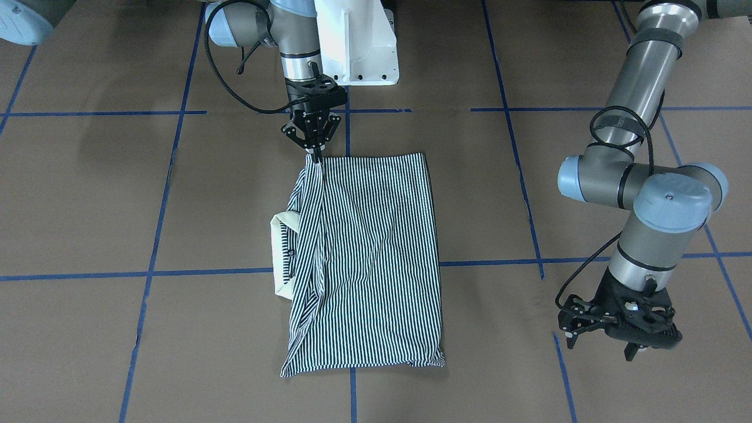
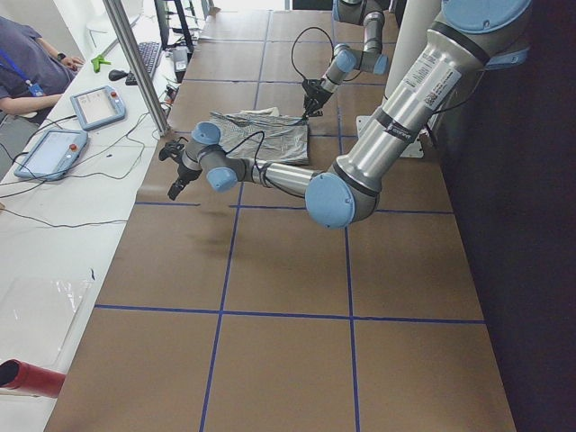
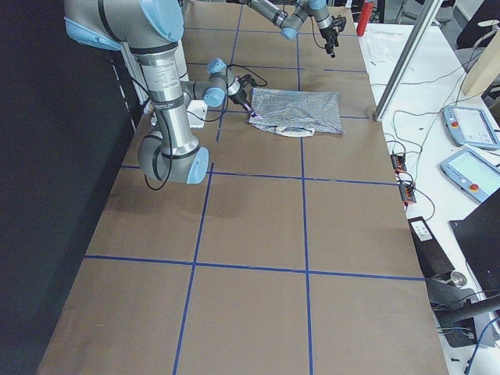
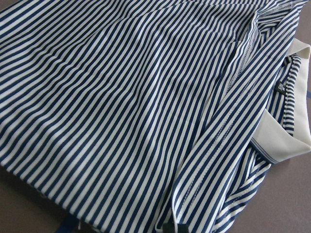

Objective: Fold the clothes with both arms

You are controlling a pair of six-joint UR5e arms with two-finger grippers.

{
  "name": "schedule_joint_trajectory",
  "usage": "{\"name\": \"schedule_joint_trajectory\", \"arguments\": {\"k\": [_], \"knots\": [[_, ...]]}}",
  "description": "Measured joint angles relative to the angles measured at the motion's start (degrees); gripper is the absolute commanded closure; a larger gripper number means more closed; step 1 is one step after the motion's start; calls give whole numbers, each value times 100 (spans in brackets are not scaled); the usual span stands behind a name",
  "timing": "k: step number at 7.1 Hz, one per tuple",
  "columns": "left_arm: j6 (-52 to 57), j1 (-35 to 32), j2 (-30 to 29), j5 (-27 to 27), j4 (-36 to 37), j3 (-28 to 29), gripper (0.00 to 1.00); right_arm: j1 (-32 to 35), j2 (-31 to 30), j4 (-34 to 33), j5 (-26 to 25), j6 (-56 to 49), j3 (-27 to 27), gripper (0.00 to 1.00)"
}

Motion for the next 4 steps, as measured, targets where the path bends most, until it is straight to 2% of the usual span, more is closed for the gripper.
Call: {"name": "schedule_joint_trajectory", "arguments": {"k": [4], "knots": [[-1, 0, 0, 0, 0, 0, 0, 1, -929, 4, 12, 1521, 656, 98]]}}
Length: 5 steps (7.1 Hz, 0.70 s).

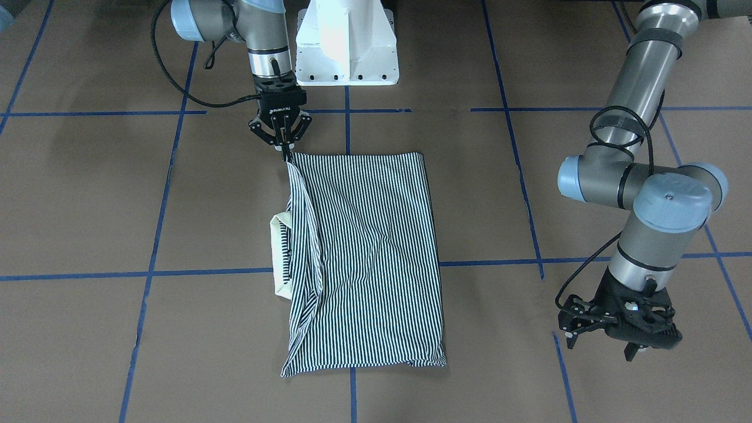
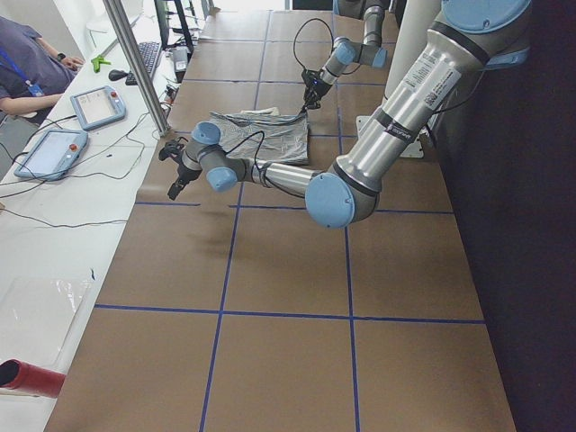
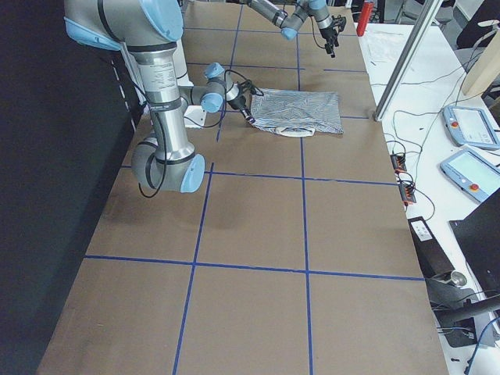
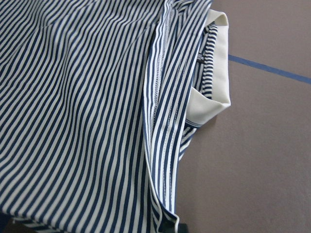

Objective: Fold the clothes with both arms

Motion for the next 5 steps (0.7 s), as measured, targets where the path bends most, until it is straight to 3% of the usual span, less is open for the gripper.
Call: {"name": "schedule_joint_trajectory", "arguments": {"k": [1, 2, 5], "knots": [[0, 0, 0, 0, 0, 0, 0, -53, -136, 0, 0, 355, 69, 8], [0, 0, 0, 0, 0, 0, 0, -119, -188, 0, -3, 603, 92, 0], [0, 0, 0, -6, 0, -2, 0, -170, -190, 7, 53, 783, 333, 0]]}}
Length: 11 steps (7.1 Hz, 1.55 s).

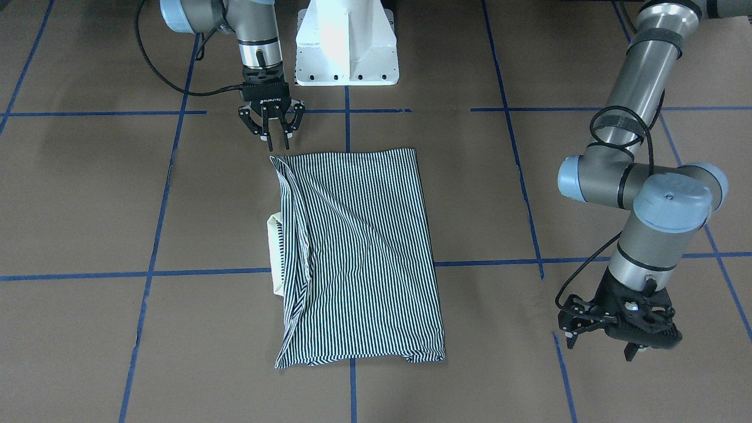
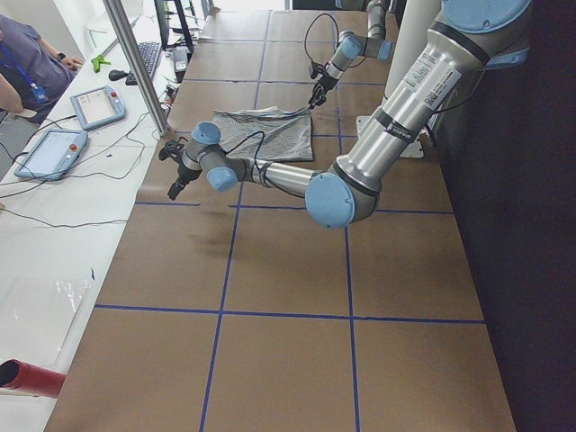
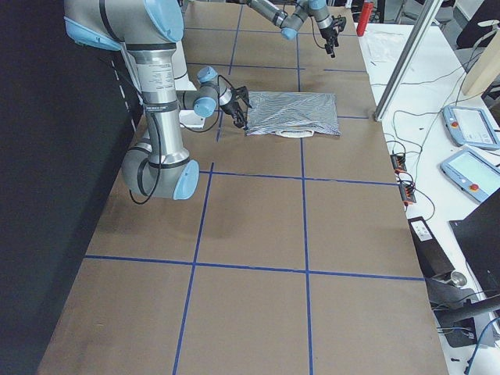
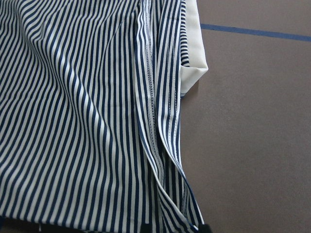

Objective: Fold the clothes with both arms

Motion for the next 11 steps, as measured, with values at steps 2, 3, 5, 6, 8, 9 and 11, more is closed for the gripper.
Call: {"name": "schedule_joint_trajectory", "arguments": {"k": [2, 3, 5, 6, 8, 9, 11], "knots": [[-26, 3, -4, -2, 0, -31, 0, 292, 75, 22, 322, -88, 145, 0], [-40, 19, -2, -3, 0, -43, 0, 596, 208, 6, 618, -292, 49, 0], [-65, 70, 0, -3, -6, -63, 0, 1256, 956, -143, 1197, -846, -762, 0], [-95, 89, 0, -3, -8, -71, 0, 1559, 1443, -335, 1476, -1006, -1277, 0], [-133, 111, 0, -3, -3, -77, 0, 1995, 2410, -660, 1786, -1179, -2419, 0], [-138, 123, 0, -3, -1, -77, 0, 2087, 2717, -704, 1839, -1242, -2865, 0], [-140, 136, 0, -3, 0, -77, 0, 2133, 2995, -745, 1882, -1295, -3357, 0]]}}
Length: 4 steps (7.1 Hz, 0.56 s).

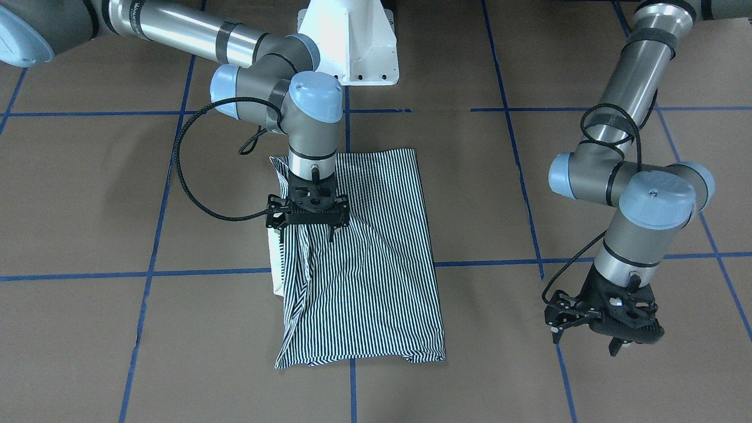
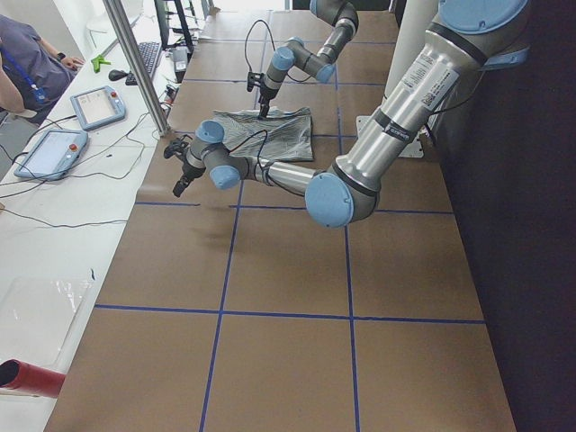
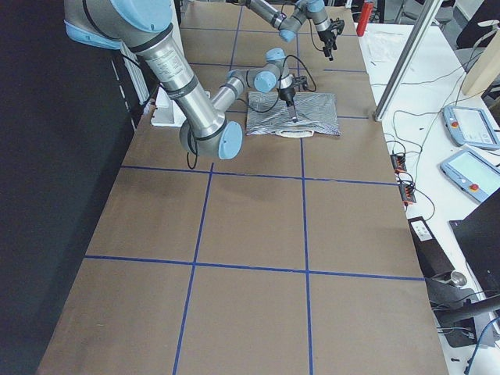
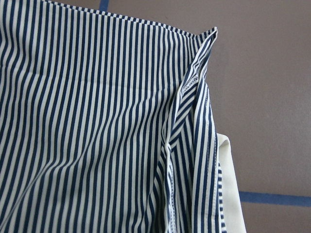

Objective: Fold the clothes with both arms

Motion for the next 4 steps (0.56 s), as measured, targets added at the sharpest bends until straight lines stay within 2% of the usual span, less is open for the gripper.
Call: {"name": "schedule_joint_trajectory", "arguments": {"k": [4], "knots": [[8, 4, 7, 0, 0, 1, 0, 14, 0, -202, 78, -370, -297, 0]]}}
